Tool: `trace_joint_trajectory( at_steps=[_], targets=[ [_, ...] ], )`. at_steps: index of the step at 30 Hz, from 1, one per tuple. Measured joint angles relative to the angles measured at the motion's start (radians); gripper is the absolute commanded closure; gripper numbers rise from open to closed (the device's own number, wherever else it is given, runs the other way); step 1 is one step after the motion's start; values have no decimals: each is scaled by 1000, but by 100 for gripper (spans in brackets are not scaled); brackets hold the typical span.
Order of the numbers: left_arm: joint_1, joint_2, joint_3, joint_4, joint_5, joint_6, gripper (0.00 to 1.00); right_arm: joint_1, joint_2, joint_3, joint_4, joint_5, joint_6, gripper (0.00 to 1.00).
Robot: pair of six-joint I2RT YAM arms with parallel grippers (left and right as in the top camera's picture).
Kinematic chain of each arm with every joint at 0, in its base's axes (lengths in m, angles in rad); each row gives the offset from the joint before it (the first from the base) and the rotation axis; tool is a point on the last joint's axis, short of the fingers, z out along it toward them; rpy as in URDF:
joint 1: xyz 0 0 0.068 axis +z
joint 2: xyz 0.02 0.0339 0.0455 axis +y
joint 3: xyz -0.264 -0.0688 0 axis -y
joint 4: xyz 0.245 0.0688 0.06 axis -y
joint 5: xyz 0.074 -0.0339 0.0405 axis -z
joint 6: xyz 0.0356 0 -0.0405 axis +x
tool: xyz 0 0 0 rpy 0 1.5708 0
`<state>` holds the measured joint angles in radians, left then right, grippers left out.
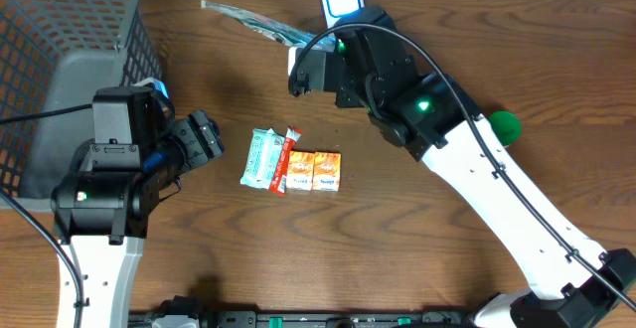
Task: Scan the item barcode
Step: 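Lift the gloves pack with the right gripper toward the scanner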
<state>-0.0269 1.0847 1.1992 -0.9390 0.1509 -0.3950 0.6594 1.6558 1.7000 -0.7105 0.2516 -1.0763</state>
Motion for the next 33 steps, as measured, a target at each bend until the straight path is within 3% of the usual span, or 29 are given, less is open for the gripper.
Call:
trace_joint_trajectory(
  at_steps=[8, 17, 22, 33],
  targets=[
    [0, 0, 0, 0, 0, 0, 15, 0, 106, 4, 267, 138, -216, 99],
    [0, 0, 0, 0, 0, 0, 15, -20, 449, 8, 861, 256, -599, 99],
    [0, 0, 0, 0, 0, 0, 15, -67, 618, 7, 1112, 244, -732, 99],
    [0, 0, 0, 0, 0, 0, 15, -153, 767, 7, 1197, 113, -774, 99]
  ],
)
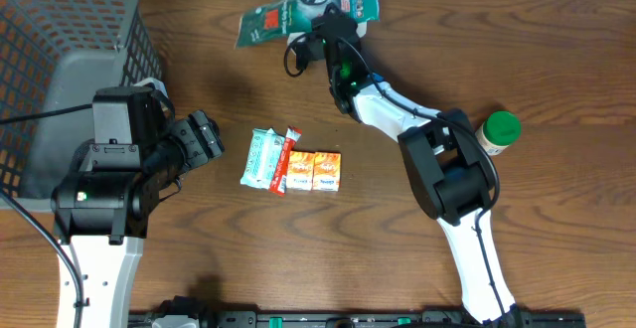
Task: Scan the item barcode
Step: 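Lift the gloves pack with the right gripper toward the scanner, then carry the green gloves pack right and lay it flat on the table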
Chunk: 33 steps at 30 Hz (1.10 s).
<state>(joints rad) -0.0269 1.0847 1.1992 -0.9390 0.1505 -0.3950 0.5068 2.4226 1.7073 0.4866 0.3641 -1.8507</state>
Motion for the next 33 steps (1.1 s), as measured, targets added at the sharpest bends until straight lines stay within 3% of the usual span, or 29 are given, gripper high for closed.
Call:
trace_joint_trajectory(
  at_steps=[10, 17, 24, 33],
  targets=[
    [0, 0, 0, 0, 0, 0, 15, 8, 1, 0, 33, -76, 96, 99],
    [0, 0, 0, 0, 0, 0, 15, 15, -15, 0, 49, -43, 362, 99],
    [0, 0, 0, 0, 0, 0, 15, 14, -198, -3, -335, -64, 639, 99],
    [0, 0, 0, 0, 0, 0, 15, -33, -670, 13, -966, -245, 1025, 99]
  ],
)
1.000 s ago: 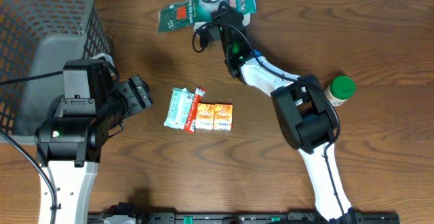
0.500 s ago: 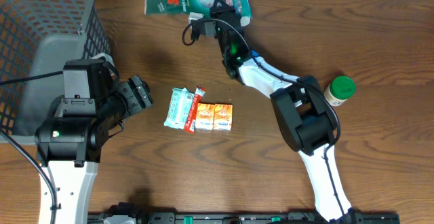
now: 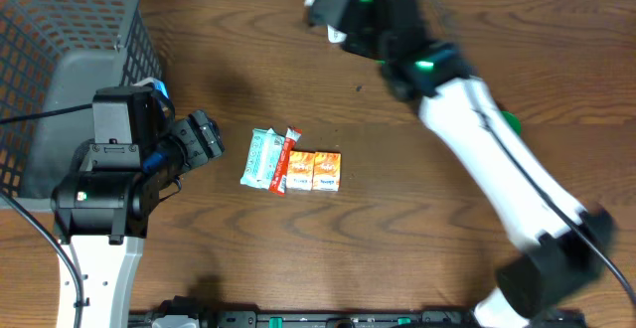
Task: Scan the item barcode
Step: 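Carry the green gloves pack right and lay it flat on the table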
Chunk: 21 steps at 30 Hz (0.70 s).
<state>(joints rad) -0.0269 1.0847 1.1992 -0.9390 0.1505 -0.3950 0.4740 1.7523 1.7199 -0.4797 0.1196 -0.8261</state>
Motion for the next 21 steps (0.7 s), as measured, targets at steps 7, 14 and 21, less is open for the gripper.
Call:
trace_joint_trajectory(
  at_steps=[7, 14, 21],
  targets=[
    [0, 0, 0, 0, 0, 0, 15, -139, -108, 6, -421, -150, 316, 99],
    [0, 0, 0, 0, 0, 0, 15, -262, -79, -89, -604, -267, 514, 99],
    [0, 0, 0, 0, 0, 0, 15, -317, -14, -321, -494, -292, 566, 99]
  ],
)
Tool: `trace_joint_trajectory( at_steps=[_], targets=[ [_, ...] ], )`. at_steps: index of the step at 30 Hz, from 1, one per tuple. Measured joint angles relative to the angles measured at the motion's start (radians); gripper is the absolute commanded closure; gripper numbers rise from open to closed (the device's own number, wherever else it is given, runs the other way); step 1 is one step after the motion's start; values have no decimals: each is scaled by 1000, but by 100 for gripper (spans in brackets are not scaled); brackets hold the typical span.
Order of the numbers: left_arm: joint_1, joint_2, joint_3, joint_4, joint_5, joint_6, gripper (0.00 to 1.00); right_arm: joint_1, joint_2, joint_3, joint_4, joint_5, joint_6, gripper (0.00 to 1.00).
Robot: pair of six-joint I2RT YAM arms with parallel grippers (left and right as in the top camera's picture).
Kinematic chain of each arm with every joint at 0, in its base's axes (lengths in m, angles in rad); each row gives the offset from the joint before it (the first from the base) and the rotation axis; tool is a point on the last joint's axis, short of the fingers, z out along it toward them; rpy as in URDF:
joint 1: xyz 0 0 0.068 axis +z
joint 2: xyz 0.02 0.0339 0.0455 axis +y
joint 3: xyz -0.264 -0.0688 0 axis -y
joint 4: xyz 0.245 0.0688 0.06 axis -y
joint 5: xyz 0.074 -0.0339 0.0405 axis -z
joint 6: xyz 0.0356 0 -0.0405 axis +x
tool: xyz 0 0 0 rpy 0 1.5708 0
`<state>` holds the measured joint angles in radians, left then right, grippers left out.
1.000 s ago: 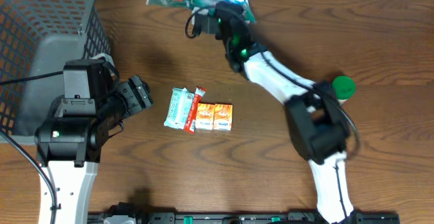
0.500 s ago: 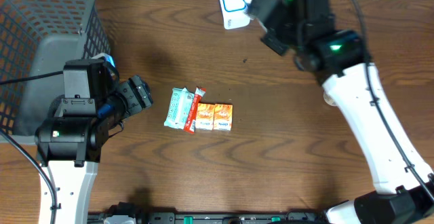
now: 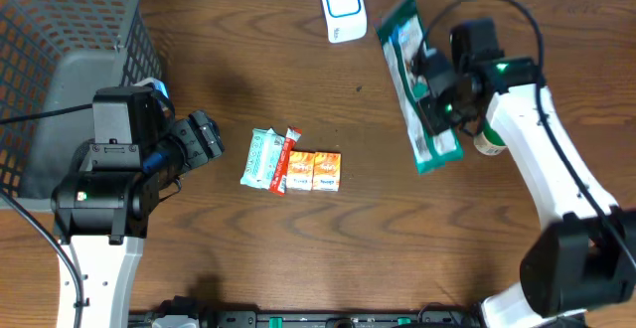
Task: Scan the item barcode
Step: 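Carry the green gloves pack right and lay it flat on the table, then open the right gripper and lift it off the gloves pack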
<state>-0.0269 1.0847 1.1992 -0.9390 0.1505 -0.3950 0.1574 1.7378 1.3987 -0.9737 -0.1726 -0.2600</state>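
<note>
A long green snack packet (image 3: 415, 119) hangs lengthwise above the table's right half, with my right gripper (image 3: 437, 82) shut on its upper part. The white scanner with its blue-ringed face stands at the back edge, left of the packet and apart from it. My left gripper (image 3: 205, 139) hovers at the left, near the basket, with nothing in it that I can see; from above its jaws cannot be read.
A grey wire basket (image 3: 60, 30) fills the left back corner. In the middle lie a teal packet (image 3: 261, 157), a red stick (image 3: 289, 159) and two orange boxes (image 3: 315, 170). A green-lidded jar (image 3: 491, 146) stands partly hidden behind the held packet.
My right arm has moved from over the scanner at the back to the right. The scanner is uncovered and the green packet now shows in full, right of the scanner. The left arm is unchanged.
First my right gripper was down on the packet lying at the back, beside the scanner. Then the packet was lifted, held across the back edge by the scanner. Then the arm covered the scanner, and now it holds the packet to the scanner's right.
</note>
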Motion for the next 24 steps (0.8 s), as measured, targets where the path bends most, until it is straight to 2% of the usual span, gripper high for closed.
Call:
trace_joint_trajectory(
  at_steps=[8, 14, 24],
  targets=[
    [0, 0, 0, 0, 0, 0, 15, -90, 34, -218, 163, 13, 48, 97],
    [0, 0, 0, 0, 0, 0, 15, -144, 34, -336, 270, 102, 80, 98],
    [0, 0, 0, 0, 0, 0, 15, -230, 29, -402, 351, 243, 95, 99]
  ],
)
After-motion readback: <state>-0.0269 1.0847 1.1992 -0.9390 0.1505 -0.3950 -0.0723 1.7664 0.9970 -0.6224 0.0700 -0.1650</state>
